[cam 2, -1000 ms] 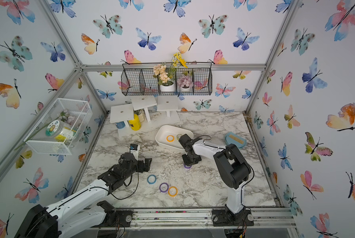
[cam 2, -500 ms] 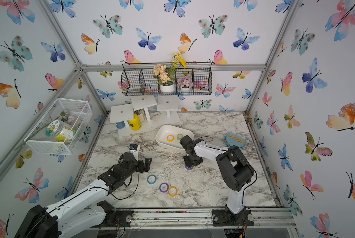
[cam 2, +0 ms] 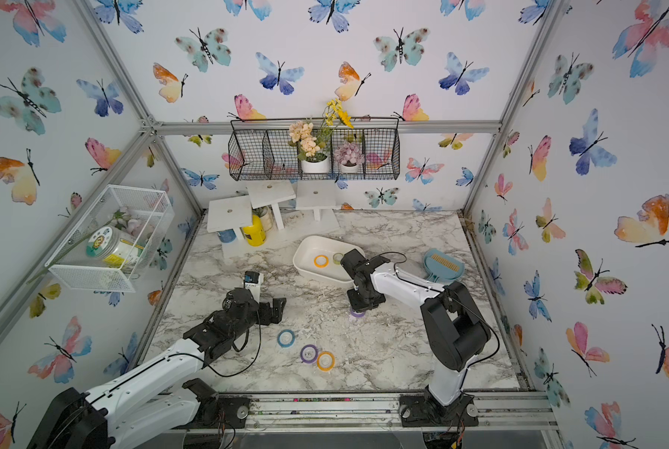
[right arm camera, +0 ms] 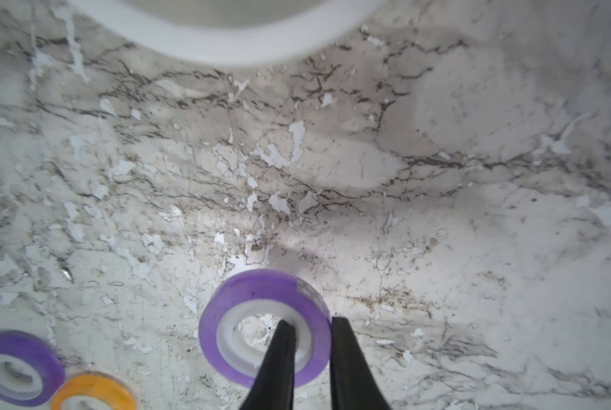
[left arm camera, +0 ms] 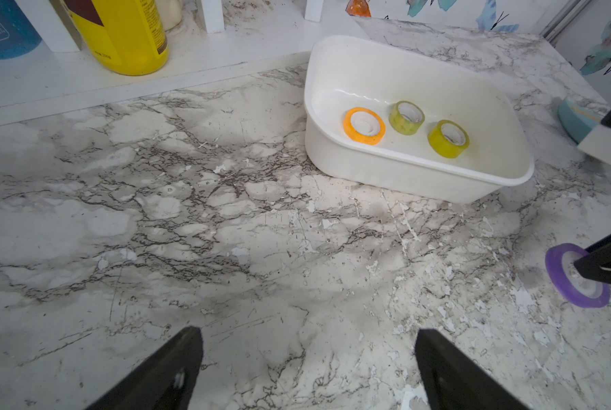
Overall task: Put the transparent tape into the storage box
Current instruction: Pick up the tape at the center of the board, then place the tape in the storage box.
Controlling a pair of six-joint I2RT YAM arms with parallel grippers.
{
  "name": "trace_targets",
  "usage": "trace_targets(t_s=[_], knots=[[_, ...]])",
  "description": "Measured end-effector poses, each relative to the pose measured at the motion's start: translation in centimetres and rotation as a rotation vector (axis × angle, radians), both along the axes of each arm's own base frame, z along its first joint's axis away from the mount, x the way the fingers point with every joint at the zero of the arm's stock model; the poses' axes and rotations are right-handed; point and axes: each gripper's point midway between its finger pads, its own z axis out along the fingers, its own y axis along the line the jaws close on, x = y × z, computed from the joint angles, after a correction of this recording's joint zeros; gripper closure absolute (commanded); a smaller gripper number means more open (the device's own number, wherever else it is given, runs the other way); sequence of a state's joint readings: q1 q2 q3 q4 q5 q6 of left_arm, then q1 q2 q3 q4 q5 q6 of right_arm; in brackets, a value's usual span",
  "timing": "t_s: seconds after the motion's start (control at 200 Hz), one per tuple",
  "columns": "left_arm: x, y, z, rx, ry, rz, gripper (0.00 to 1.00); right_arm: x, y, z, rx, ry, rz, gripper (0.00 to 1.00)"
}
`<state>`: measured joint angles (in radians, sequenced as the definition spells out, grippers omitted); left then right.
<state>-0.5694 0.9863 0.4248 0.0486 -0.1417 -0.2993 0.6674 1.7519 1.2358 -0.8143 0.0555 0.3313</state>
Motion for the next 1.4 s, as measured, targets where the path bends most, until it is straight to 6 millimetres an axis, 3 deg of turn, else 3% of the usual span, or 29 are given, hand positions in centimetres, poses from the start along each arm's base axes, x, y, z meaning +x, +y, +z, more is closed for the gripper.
trace_targets(t_s=[0.29,0.46,0.691,0.881,1.216,1.401], knots=[[0.0,0.0,0.0,0.0,0.0,0.0,0.01,4.0,3.0,4.6,0.07,-0.107,0.022,0.86],[0.0,0.0,0.0,0.0,0.0,0.0,0.01,7.1,4.4,5.4,0.087,-0.141,0.03,0.86],[0.0,0.0,0.0,-0.001,-0.001,0.0,0.01,11.5,4.6,4.5,0.08,-0.153,0.013,0.86],[0.0,0.0,0.1,-0.001,-0.001,0.0,0.01,13.9,4.7,2.8,0.065,-0.142,0.008,0.87],[0.0,0.0,0.1,-0.002,-0.002,0.0,0.01,14.0,4.6,-0.1,0.034,-0.09,0.019,0.86],[0.0,0.0,0.1,-0.001,-0.002,0.0,0.01,13.9,4.7,-0.3,0.033,-0.085,0.029,0.75]])
